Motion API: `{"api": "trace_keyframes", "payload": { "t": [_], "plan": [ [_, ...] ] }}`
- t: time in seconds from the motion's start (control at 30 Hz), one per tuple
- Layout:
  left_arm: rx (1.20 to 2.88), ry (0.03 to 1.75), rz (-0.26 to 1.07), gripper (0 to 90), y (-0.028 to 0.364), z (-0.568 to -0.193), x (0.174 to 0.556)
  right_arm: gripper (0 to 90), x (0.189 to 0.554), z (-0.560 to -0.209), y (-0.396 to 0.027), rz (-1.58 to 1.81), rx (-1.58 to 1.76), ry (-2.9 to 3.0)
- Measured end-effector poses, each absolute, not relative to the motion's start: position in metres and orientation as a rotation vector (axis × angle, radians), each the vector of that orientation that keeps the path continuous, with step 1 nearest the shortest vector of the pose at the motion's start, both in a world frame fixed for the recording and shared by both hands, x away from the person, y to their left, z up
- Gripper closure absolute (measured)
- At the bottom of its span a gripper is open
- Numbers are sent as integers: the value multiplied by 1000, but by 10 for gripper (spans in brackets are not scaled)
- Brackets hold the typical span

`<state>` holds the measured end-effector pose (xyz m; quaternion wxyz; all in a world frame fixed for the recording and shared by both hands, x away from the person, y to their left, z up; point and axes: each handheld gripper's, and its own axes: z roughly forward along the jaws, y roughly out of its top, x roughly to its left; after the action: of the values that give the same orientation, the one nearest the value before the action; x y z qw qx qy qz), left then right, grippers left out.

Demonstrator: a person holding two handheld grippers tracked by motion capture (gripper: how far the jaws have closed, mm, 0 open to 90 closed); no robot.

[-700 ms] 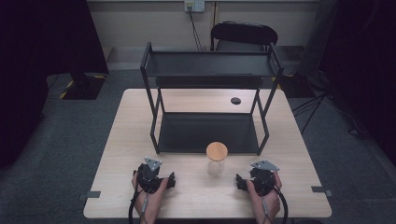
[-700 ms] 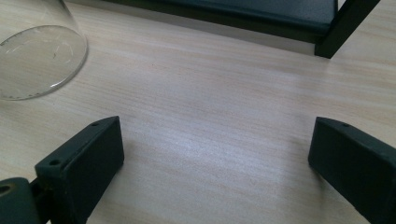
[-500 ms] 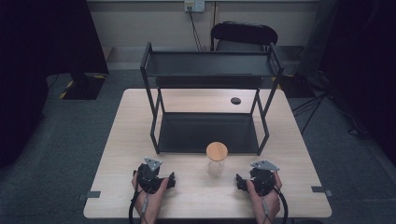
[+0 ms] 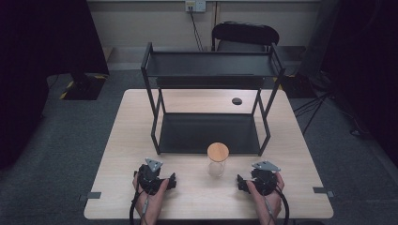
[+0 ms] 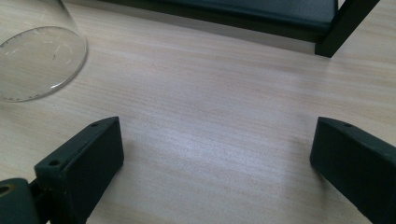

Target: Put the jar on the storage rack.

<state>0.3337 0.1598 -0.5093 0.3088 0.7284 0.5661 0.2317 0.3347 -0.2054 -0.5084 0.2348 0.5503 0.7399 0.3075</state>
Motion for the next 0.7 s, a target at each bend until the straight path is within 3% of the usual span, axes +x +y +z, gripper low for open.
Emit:
{"api": "trace_keyframes", "payload": {
  "t": [0.7],
  "plan": [
    [1924, 1497, 612, 24, 160, -509, 334, 35, 328, -496, -207, 906, 1507, 2017]
  ]
}}
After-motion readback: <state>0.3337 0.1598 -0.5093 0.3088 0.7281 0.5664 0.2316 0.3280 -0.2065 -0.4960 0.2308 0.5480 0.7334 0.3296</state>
